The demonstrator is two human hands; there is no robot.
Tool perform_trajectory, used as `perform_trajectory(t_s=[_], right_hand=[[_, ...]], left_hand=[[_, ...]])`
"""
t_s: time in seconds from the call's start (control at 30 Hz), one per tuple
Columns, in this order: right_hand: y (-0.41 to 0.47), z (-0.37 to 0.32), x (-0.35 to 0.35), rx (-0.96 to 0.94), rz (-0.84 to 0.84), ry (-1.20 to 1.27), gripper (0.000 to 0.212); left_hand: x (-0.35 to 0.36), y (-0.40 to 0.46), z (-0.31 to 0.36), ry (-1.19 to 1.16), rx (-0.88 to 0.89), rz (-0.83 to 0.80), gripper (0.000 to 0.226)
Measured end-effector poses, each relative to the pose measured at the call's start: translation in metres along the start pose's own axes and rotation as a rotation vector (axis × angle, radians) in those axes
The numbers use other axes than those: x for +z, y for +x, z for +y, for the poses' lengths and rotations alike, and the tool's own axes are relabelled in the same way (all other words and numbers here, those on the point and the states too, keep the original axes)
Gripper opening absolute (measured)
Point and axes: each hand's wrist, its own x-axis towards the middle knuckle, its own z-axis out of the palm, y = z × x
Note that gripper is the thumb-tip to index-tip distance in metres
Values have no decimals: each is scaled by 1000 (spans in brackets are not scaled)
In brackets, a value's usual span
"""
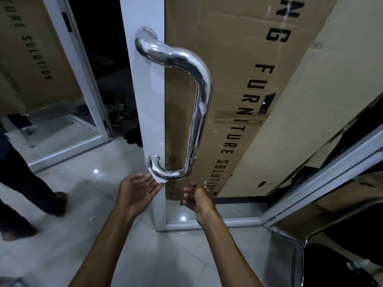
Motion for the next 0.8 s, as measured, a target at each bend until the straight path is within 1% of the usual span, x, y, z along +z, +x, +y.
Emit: perform_trajectory(t_s=[0.07,0.13,0.2,0.27,0.3,0.37,0.43,0.47,0.53,0.6,0.73,0.8], right_hand=[[0,0,-1,-1,2,5,23],[-3,0,-1,6,-5,4,24],[-4,1,-1,11,-19,3,25],[-4,0,-2,13,-23,3,24],[-4,0,-3,15,-21,2,23],[-3,0,-6,17,-7,4,22],[-3,1,-8,18,1,4,25],[-3,1,-9,19,-1,0,26],[-4,1,-11,22,-11,-1,25],[-4,-1,-14,23,-12,3,25],[-1,-2,-18,25,14,10,27],[-1,-1,-17,35,10,11,26]], left_hand=[[4,5,7,-32,13,-2,41],[12,9,13,-38,30,28,37],[16,10,7,-20,25,11,27],[14,7,-8,-13,-24,-39,13],[12,4,-16,-11,-28,-71,18],[13,4,-25,-49,-43,-105,44],[19,3,-26,-58,-41,-94,53],[19,4,-24,-64,-26,-74,53],[18,4,-18,-91,14,-20,41],[14,2,-18,-119,49,-19,35],[19,1,-36,-101,-14,-50,26],[23,1,-37,-109,-23,-10,18]])
